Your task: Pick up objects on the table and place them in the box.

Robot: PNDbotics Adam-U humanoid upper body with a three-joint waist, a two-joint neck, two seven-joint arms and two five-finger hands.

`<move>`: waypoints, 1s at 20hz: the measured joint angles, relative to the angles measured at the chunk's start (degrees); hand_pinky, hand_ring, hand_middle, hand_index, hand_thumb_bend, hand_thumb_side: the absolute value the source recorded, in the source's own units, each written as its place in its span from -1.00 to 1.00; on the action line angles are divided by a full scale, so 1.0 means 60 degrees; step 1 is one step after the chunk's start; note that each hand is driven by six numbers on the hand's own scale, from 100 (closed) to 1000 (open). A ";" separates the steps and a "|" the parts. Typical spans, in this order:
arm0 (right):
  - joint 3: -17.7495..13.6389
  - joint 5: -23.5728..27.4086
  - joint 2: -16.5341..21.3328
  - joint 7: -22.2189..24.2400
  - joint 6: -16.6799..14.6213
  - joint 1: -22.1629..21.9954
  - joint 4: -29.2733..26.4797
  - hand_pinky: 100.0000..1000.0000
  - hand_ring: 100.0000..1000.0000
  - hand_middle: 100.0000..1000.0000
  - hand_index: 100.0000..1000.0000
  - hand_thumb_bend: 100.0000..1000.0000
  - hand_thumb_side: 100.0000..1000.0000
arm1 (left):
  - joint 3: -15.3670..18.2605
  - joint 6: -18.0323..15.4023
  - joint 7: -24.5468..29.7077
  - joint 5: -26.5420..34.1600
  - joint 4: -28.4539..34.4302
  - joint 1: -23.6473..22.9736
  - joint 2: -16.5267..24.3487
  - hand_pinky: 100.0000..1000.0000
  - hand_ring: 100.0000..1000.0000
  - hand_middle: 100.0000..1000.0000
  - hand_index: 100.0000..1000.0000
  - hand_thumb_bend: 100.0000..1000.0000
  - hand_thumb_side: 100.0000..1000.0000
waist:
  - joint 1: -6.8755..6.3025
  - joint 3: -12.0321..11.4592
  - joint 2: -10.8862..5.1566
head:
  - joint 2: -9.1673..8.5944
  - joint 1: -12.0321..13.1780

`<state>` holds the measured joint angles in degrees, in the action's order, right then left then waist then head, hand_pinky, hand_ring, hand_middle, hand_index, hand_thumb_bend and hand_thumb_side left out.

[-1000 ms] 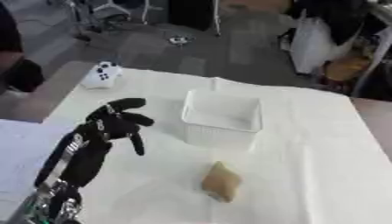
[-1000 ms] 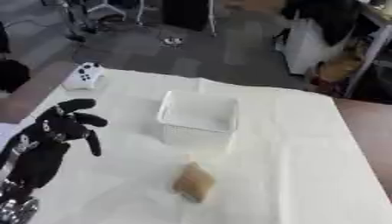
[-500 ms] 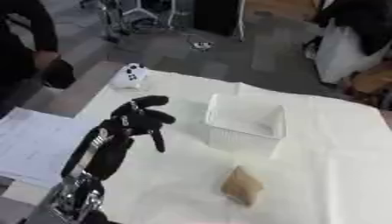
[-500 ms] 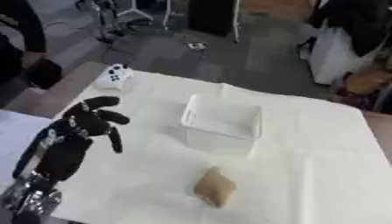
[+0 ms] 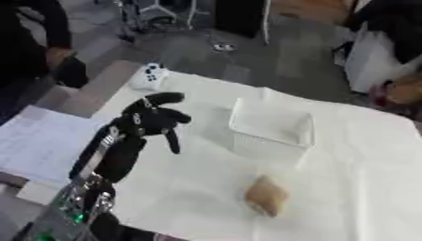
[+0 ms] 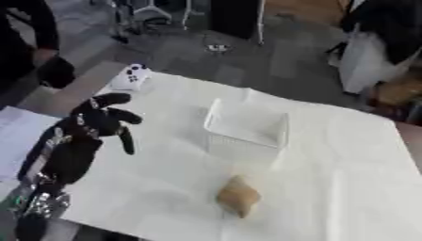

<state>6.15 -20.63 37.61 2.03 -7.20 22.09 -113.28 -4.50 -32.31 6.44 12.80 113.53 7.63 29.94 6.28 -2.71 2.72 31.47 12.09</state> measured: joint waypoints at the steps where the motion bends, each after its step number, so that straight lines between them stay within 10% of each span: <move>1: 0.0063 -0.0198 0.0162 0.0335 0.0207 0.0038 0.0056 0.07 0.32 0.46 0.70 0.62 1.00 | -0.0011 0.0014 0.0014 0.0017 0.0000 0.0000 0.0001 -0.35 0.47 0.70 0.44 0.92 0.34 | 0.0012 -0.0015 -0.0013 | 0.0004 -0.0008; 13: 0.0413 -0.1731 0.0579 0.1457 0.1274 0.0509 0.2474 0.38 0.56 0.51 0.70 0.74 1.00 | -0.0076 0.0111 0.0123 0.0214 0.0000 0.0012 0.0003 -0.35 0.48 0.70 0.44 0.92 0.35 | 0.0045 -0.0163 -0.0099 | 0.0836 -0.1427; 20: 0.0781 -0.1979 0.0430 0.1593 0.1345 0.1214 0.3462 0.42 0.57 0.50 0.72 0.74 1.00 | -0.0108 0.0165 0.0182 0.0235 0.0000 0.0003 0.0001 -0.36 0.48 0.70 0.44 0.91 0.36 | 0.0045 -0.0162 -0.0099 | 0.0913 -0.1520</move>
<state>10.84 -32.50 40.19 11.58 0.87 29.38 -92.51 -5.14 -31.32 7.54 14.21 113.54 7.65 29.95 6.55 -3.68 2.13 36.95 2.97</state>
